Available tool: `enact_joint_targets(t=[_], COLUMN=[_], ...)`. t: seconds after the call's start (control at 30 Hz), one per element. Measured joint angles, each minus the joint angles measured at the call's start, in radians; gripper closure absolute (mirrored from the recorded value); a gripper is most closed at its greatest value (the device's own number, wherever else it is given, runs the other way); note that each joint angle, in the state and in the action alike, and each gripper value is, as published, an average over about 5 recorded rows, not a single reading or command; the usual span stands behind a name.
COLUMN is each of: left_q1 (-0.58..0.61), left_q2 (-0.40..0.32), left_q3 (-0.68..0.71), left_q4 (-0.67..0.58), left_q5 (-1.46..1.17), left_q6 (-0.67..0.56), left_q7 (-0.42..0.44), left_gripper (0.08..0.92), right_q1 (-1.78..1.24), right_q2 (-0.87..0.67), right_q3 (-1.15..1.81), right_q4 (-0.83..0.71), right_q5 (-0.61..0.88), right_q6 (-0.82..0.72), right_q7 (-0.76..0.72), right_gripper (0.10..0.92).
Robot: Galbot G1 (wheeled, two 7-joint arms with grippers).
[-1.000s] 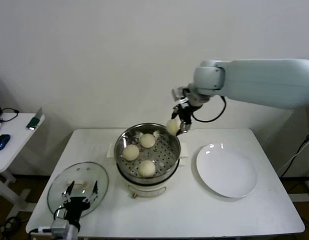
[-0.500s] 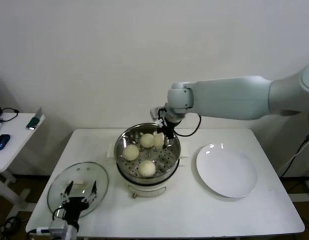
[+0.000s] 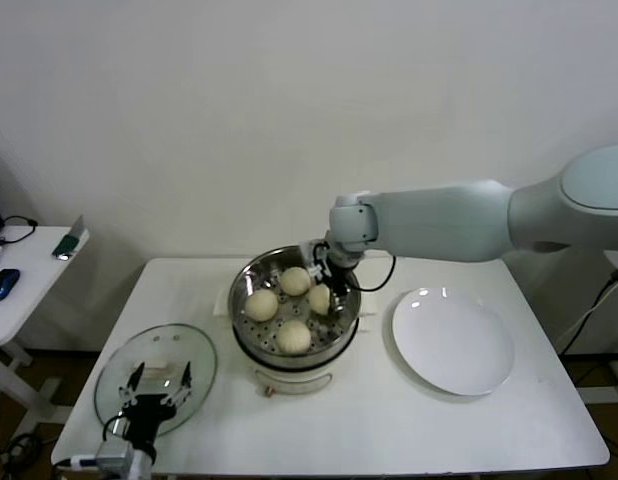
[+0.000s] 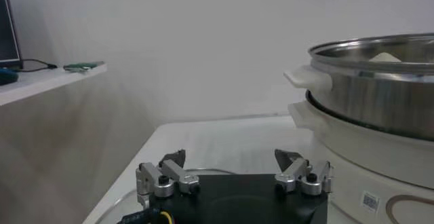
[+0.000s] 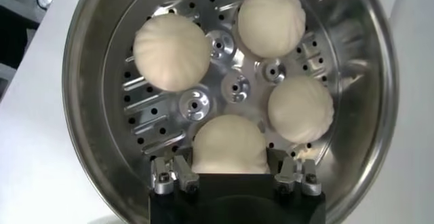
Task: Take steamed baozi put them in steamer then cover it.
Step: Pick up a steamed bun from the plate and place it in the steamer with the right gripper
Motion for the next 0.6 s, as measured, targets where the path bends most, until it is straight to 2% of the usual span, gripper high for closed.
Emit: enact_joint_targets(t=[0.27,0.6], left_q1=[0.001,-0.001], left_q2=[-0.003,-0.005], left_q3=[0.0,0.0], left_q4=[-0.004,-0.004], left_q5=[-0.001,-0.001], left_q6=[-0.002,-0.002], left_q7=[-0.001,-0.002], left_gripper=[0.177,0.177], right_q1=[-0.016,-0.02], right_q2=[-0.003,-0.002], right_q3=[-0.003,0.004], right_q4=[0.0,-0.002], right_q5=[-0.024,-0.034], right_q6=[0.0,0.005], right_q7=[0.0,-0.004], right_gripper=[0.327,0.212])
